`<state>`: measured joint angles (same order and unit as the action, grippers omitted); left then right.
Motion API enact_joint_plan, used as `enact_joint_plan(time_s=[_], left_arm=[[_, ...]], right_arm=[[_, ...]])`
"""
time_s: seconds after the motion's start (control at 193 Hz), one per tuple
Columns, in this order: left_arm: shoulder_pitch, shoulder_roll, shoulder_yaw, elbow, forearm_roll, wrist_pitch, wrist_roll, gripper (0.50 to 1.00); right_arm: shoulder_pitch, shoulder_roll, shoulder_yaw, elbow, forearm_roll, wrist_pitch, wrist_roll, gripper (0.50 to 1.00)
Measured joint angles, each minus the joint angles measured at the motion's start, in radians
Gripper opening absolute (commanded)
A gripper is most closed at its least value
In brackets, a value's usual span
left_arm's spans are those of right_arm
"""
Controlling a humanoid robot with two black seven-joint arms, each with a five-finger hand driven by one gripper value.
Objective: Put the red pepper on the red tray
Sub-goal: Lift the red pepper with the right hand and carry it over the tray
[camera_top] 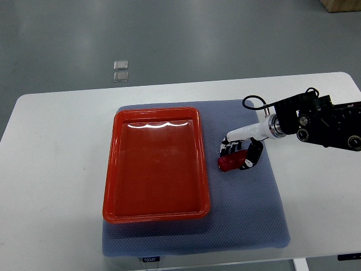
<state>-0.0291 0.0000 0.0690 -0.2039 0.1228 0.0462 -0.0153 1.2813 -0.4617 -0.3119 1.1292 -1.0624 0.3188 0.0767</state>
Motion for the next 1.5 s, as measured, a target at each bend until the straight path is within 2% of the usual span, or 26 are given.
enact_joint_plan(time_s=[0.14, 0.301, 0.571, 0.913, 1.147, 1.5], left_arm=[[0.000, 0.000, 0.000, 0.000, 0.000, 0.000, 0.000, 1.000], [0.000, 0.000, 0.000, 0.000, 0.000, 0.001, 0.000, 1.000], [0.001, 0.000, 0.000, 0.000, 0.000, 0.001, 0.000, 1.000], [0.001, 0.000, 0.003, 0.000, 0.001, 0.000, 0.000, 1.000], [0.001, 0.000, 0.003, 0.000, 0.001, 0.000, 0.000, 1.000], [0.001, 0.000, -0.001, -0.001, 0.000, 0.000, 0.000, 1.000]], right_arm=[[-0.003, 0.001, -0.014, -0.006, -0.006, -0.011, 0.001, 0.611], [-0.014, 0.003, -0.023, -0.007, -0.019, -0.015, 0.002, 0.500], [0.000, -0.029, -0.010, -0.003, -0.024, -0.019, 0.007, 0.500], [0.173, -0.032, 0.022, 0.032, 0.045, 0.006, 0.011, 0.500], [0.224, 0.096, 0.022, 0.000, 0.119, -0.001, 0.011, 0.500], [0.126, 0.407, 0.021, -0.228, 0.151, -0.090, 0.008, 0.500]])
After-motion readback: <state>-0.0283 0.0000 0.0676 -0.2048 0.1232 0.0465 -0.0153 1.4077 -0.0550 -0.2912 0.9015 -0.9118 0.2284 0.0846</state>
